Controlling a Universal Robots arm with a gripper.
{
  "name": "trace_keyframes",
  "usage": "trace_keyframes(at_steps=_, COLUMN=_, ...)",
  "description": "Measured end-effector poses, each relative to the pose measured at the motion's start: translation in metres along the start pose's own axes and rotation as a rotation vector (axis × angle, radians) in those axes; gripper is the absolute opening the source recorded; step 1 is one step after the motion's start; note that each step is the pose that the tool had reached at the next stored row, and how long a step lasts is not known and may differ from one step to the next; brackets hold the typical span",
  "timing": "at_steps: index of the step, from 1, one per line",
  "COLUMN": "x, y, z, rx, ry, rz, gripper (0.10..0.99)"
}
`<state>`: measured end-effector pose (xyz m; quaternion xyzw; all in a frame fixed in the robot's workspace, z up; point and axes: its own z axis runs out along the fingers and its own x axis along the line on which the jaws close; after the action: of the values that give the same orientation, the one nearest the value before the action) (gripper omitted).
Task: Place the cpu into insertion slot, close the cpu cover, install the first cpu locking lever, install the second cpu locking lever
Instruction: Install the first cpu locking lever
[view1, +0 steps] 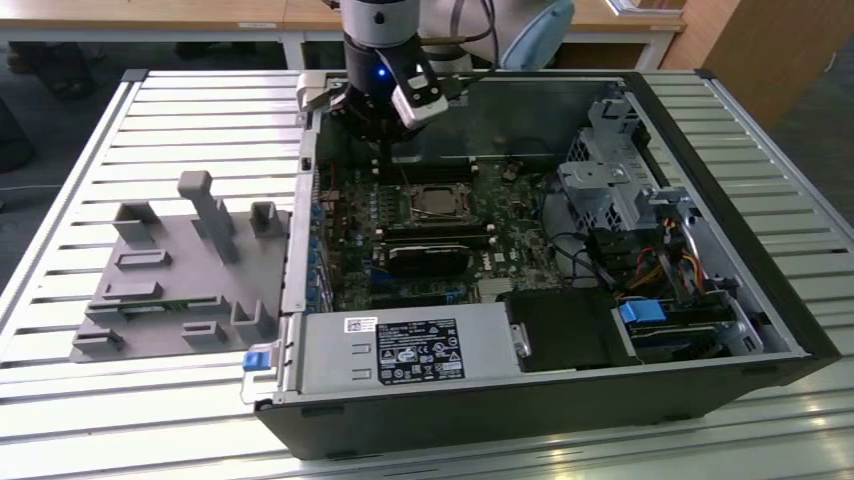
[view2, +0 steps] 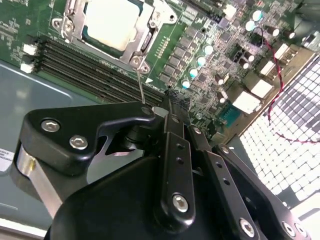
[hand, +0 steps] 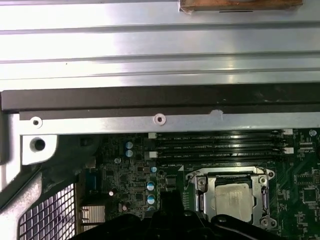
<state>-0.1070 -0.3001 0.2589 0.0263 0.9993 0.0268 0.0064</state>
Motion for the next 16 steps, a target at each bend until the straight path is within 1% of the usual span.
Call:
trace_keyframes(at_steps=5, x=0.0009, y=0.0069, z=0.0018, rx=0.001, ry=-0.0001, rz=0.000, gripper=0.106)
trace_keyframes(at_steps=9, x=0.0002, y=0.0091, z=0.0029, rx=0.002, ry=-0.0001, rz=0.000, gripper=0.106)
trace_keyframes(at_steps=12, x=-0.0034, y=0.0096, z=0.0031, rx=0.002, ry=-0.0002, rz=0.000, gripper=0.106)
trace_keyframes(at_steps=16, x=-0.0114, y=0.0102, z=0.0034, rx=0.002, ry=-0.0002, rz=0.000, gripper=0.106)
